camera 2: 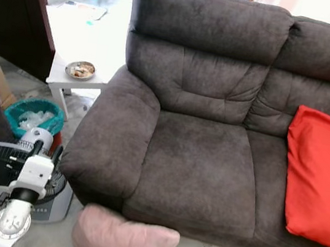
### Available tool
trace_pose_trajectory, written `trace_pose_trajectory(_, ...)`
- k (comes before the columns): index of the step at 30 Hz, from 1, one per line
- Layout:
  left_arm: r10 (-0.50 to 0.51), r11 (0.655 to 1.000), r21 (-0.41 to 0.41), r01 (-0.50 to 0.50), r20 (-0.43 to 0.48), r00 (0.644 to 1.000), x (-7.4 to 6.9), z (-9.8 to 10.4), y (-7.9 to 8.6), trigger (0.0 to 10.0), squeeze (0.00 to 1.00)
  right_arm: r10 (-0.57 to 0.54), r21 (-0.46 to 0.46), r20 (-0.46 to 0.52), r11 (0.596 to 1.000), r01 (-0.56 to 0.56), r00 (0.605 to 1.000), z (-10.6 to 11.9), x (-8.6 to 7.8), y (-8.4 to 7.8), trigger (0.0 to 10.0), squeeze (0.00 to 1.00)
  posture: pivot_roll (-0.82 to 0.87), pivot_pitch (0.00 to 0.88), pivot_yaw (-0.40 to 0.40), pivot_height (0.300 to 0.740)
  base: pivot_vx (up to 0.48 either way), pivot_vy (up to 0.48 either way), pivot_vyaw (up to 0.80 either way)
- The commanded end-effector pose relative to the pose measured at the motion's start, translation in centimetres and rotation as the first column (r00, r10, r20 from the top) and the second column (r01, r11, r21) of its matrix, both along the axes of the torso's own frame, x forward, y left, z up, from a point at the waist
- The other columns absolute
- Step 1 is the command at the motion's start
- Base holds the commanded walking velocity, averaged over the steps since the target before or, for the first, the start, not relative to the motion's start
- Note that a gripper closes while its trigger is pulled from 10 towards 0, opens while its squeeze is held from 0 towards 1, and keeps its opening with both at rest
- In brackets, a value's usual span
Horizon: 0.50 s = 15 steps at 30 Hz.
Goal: Move the pillow to the sofa from floor
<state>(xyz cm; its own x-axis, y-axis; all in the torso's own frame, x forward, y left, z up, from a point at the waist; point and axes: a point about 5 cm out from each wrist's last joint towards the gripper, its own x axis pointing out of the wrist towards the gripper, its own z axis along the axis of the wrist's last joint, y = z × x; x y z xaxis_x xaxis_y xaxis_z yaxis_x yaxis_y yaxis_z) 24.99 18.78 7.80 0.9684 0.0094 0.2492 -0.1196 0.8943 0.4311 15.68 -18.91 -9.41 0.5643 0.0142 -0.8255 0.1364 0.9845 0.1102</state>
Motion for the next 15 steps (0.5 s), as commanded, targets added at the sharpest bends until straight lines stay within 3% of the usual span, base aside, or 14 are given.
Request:
trace_pose_trajectory(1, 0.001, 0.999, -0.032, -0.002, -0.052, 0.999, -0.4, -0.7, -0.1, 10.0, 0.00, -0.023, -0.002, 0.000, 1.000, 0.023, 1.000, 0.0, -0.2, -0.4, 10.0, 0.00, 0.16, 0.038, -0.092, 0.740, 0.000, 0.000, 0.00)
trace_pose_trajectory(3, 0.009, 0.994, -0.104, -0.022, -0.126, 0.992, -0.5, -2.0, 0.1, 10.0, 0.00, -0.017, -0.004, -0.003, 1.000, 0.017, 1.000, 0.0, -0.2, -0.4, 10.0, 0.00, 0.16, 0.039, -0.095, 0.740, 0.000, 0.000, 0.00)
trace_pose_trajectory(5, 0.013, 0.992, -0.119, -0.030, -0.141, 0.990, -0.4, -2.3, 0.2, 10.0, 0.00, -0.019, -0.003, -0.002, 1.000, 0.019, 1.000, 0.0, -0.2, -0.4, 10.0, 0.00, 0.16, 0.039, -0.094, 0.740, 0.000, 0.000, 0.00)
trace_pose_trajectory(10, 0.008, 0.991, -0.129, -0.029, -0.165, 0.986, -0.6, -1.5, -0.1, 10.0, 0.00, -0.024, -0.002, 0.001, 1.000, 0.024, 1.000, 0.0, -0.2, -0.4, 10.0, 0.00, 0.16, 0.039, -0.094, 0.740, 0.000, 0.000, 0.00)
trace_pose_trajectory(15, -0.007, 0.992, -0.128, -0.015, -0.167, 0.986, -0.3, -1.3, 0.1, 10.0, 0.00, -0.027, -0.003, 0.004, 1.000, 0.027, 1.000, 0.0, -0.2, -0.4, 10.0, 0.00, 0.15, 0.040, -0.093, 0.740, 0.271, 0.000, 0.00)
